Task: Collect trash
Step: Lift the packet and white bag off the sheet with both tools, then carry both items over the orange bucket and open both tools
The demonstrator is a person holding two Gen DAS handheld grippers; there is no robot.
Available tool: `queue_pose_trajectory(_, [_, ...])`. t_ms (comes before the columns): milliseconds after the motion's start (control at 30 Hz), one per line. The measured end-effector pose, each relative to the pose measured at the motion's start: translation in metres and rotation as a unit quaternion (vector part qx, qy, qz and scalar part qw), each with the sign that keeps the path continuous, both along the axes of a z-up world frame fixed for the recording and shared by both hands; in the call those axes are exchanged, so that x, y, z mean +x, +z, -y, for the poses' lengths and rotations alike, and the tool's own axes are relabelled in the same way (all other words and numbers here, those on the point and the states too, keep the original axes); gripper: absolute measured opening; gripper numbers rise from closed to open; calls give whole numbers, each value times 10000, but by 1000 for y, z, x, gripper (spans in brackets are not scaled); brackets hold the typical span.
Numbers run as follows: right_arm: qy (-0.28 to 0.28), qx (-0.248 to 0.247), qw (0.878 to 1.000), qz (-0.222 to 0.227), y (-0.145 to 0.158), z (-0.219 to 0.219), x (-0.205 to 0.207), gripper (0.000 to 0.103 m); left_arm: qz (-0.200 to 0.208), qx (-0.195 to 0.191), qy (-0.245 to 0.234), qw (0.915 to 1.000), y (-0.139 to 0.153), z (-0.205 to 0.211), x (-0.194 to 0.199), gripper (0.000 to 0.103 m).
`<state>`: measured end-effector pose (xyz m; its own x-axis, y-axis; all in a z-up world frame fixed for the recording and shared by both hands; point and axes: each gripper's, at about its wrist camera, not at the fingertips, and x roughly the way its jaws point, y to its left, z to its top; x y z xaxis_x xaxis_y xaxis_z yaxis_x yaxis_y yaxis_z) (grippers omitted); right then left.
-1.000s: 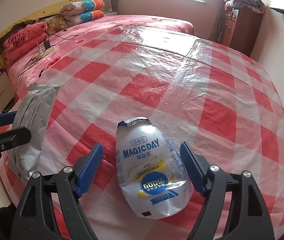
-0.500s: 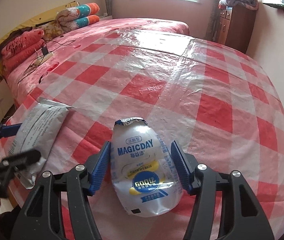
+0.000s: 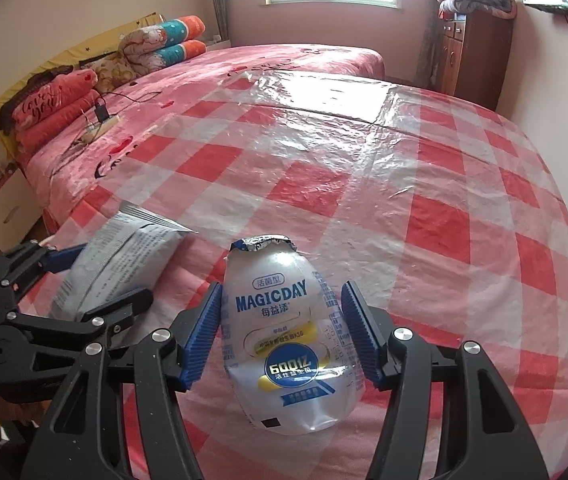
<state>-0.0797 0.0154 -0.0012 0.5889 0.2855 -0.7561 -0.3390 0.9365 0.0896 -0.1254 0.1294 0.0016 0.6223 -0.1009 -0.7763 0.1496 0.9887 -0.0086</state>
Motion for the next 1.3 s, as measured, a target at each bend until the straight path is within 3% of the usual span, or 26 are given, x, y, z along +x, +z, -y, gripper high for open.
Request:
queue_pose_trajectory(300, [286, 572, 9977, -235, 7, -16, -4, 61, -117, -964, 169, 9951, 6, -33, -8, 77])
queue_pose_trajectory(467, [595, 917, 9931, -420, 10, -38, -8, 61, 41, -1213, 379, 9919, 16, -62, -23, 77])
queue_pose_trajectory(800, [1761, 1281, 9716, -924, 12, -129, -23, 61, 231, -1055, 1304, 9856, 26, -145, -66, 77])
queue_pose_trajectory(1167, [2926, 1275, 9419, -1051, 24, -243, -39, 61, -206, -1061, 2470, 9630, -14, -236, -94, 78])
queue_pose_trajectory(1300, [3149, 1285, 9329, -1185, 16, -279, -36, 69, -392, -976, 2839, 9531, -31, -258, -95, 79])
